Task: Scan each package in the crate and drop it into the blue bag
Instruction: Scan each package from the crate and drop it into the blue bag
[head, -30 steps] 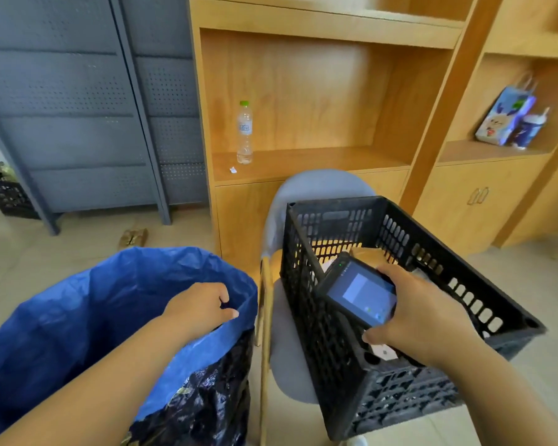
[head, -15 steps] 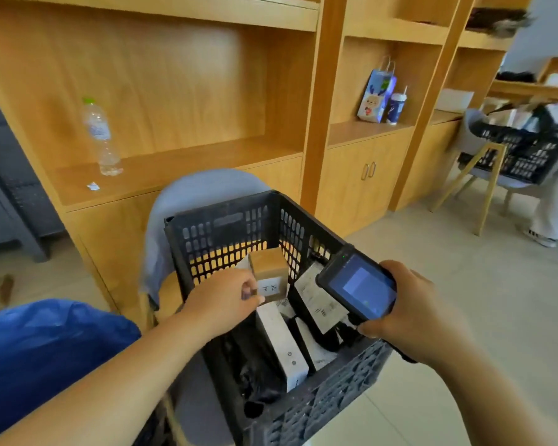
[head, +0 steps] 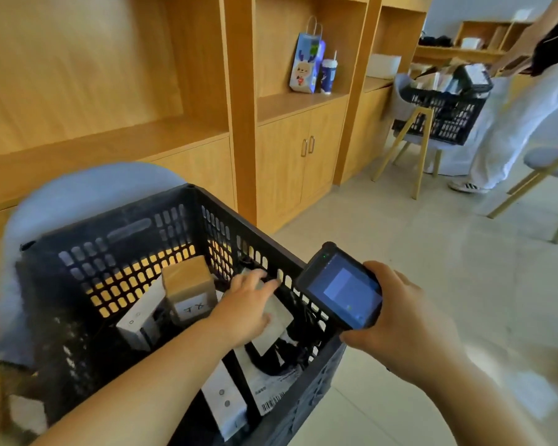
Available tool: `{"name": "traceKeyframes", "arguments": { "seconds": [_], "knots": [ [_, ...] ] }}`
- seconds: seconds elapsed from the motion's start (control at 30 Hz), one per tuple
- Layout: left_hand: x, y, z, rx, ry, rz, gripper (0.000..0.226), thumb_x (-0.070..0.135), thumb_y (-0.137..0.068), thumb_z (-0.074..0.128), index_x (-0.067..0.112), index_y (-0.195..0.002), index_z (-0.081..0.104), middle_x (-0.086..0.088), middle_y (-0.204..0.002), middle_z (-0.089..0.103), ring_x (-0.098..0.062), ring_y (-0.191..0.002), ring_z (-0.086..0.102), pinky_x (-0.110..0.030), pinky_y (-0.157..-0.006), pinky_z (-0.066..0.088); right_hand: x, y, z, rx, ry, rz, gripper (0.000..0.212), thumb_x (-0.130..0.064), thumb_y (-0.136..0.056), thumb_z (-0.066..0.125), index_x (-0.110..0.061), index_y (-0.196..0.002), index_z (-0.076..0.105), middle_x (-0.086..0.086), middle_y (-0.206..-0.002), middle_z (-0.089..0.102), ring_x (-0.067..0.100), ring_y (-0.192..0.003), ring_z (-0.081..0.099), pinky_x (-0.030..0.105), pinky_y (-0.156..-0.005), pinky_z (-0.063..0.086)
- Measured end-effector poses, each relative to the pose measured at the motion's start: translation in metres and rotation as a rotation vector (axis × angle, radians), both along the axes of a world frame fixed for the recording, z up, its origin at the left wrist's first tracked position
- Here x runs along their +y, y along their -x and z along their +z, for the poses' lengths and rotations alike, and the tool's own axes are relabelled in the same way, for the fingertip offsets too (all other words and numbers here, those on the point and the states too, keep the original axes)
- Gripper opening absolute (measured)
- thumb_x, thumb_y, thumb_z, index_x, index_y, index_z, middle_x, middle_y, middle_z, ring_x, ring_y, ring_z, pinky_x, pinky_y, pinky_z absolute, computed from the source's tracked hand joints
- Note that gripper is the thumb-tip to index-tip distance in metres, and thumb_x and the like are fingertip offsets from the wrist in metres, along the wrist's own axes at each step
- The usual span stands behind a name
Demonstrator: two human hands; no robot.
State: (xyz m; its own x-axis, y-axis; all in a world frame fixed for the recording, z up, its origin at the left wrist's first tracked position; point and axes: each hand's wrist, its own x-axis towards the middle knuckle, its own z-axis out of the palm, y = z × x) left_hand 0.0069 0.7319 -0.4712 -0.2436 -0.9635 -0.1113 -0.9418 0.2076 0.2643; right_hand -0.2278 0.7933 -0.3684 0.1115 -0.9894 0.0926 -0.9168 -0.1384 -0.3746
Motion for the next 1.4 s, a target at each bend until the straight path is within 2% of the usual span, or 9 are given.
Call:
{"name": "traceKeyframes", "arguments": {
  "seconds": [0.13, 0.4, 0.57, 0.73, 0.8, 0.87, 0.97, 1.17, 1.4],
  "knots": [
    [-0.020, 0.014, -0.011, -0.242, -0.021, -0.105, 0.066, 0.012, -0.092, 0.049, 0.025, -0.150, 0.020, -0.004, -0.155, 0.006, -0.034, -0.133, 0.015, -0.046, -0.108, 0.029, -0.007, 0.005, -0.006, 0.020, -0.022, -0.009, 0.083, -0.051, -0.056, 0.073, -0.041, -0.124, 0.026, -0.019, -0.099, 0.044, 0.010, -0.083, 0.049, 0.031, -0.068, 0.049],
    [-0.018, 0.016, -0.012, -0.472, 0.108, -0.146, 0.053, 0.006, -0.090, 0.046, 0.016, -0.141, 0.035, -0.008, -0.146, 0.028, -0.033, -0.123, 0.028, -0.045, -0.100, 0.029, -0.009, 0.007, -0.011, -0.008, -0.051, 0.003, 0.086, -0.050, -0.058, 0.073, -0.037, -0.130, 0.027, -0.015, -0.101, 0.046, 0.013, -0.086, 0.050, 0.033, -0.074, 0.049],
    [0.001, 0.001, -0.008, -0.483, 0.098, -0.149, 0.036, 0.009, -0.091, 0.048, 0.025, -0.123, 0.051, -0.004, -0.155, 0.022, -0.040, -0.134, 0.014, -0.057, -0.112, 0.003, 0.001, 0.007, -0.006, -0.005, -0.033, -0.009, 0.088, -0.050, -0.056, 0.073, -0.038, -0.130, 0.028, -0.015, -0.102, 0.047, 0.014, -0.085, 0.050, 0.033, -0.072, 0.048],
    [0.026, -0.019, 0.010, -0.349, 0.187, -0.103, 0.037, 0.002, -0.091, 0.041, 0.028, -0.115, 0.054, 0.009, -0.138, 0.051, -0.033, -0.145, 0.008, -0.056, -0.110, -0.018, 0.019, 0.004, 0.003, -0.035, -0.007, -0.013, 0.086, -0.049, -0.055, 0.074, -0.038, -0.129, 0.030, -0.015, -0.099, 0.047, 0.014, -0.078, 0.052, 0.035, -0.064, 0.053],
    [0.036, -0.029, 0.023, -0.299, 0.226, -0.036, 0.035, 0.002, -0.090, 0.040, 0.026, -0.112, 0.053, 0.008, -0.123, 0.061, -0.027, -0.142, 0.020, -0.054, -0.113, -0.011, 0.027, 0.002, 0.008, -0.041, 0.004, -0.016, 0.086, -0.049, -0.054, 0.074, -0.038, -0.128, 0.030, -0.015, -0.097, 0.047, 0.013, -0.075, 0.052, 0.035, -0.061, 0.054],
    [0.047, -0.037, 0.036, -0.229, 0.227, 0.075, 0.030, 0.009, -0.094, 0.041, 0.024, -0.117, 0.052, 0.001, -0.116, 0.063, -0.025, -0.128, 0.041, -0.050, -0.113, 0.012, 0.035, 0.001, 0.013, -0.053, 0.015, -0.017, 0.087, -0.049, -0.054, 0.074, -0.038, -0.129, 0.030, -0.015, -0.096, 0.046, 0.013, -0.073, 0.053, 0.035, -0.058, 0.054],
    [0.064, -0.046, 0.059, 0.024, 0.215, 0.272, 0.020, 0.028, -0.097, 0.048, 0.025, -0.117, 0.049, 0.001, -0.104, 0.060, -0.021, -0.093, 0.058, -0.035, -0.077, 0.047, 0.048, -0.002, 0.021, -0.083, 0.020, -0.002, 0.090, -0.048, -0.053, 0.076, -0.037, -0.130, 0.030, -0.015, -0.097, 0.044, 0.014, -0.075, 0.053, 0.037, -0.055, 0.055],
    [0.103, -0.063, 0.085, 0.329, 0.244, 0.507, 0.026, 0.023, -0.094, 0.055, 0.027, -0.074, 0.038, 0.014, -0.070, 0.047, -0.010, -0.064, 0.048, -0.027, -0.052, 0.031, 0.075, -0.011, 0.036, -0.088, 0.056, 0.048, 0.091, -0.048, -0.051, 0.077, -0.037, -0.129, 0.031, -0.016, -0.090, 0.040, 0.012, -0.070, 0.052, 0.036, -0.052, 0.055],
    [0.144, -0.080, 0.098, 0.524, 0.272, 0.683, 0.018, 0.022, -0.091, 0.060, 0.014, -0.081, 0.048, -0.004, -0.077, 0.056, -0.015, -0.066, 0.052, -0.030, -0.054, 0.038, 0.099, -0.029, 0.046, 0.118, -0.002, 0.187, 0.089, -0.049, -0.056, 0.073, -0.033, -0.132, 0.030, -0.012, -0.093, 0.047, 0.012, -0.079, 0.050, 0.030, -0.065, 0.048]
  ]
}}
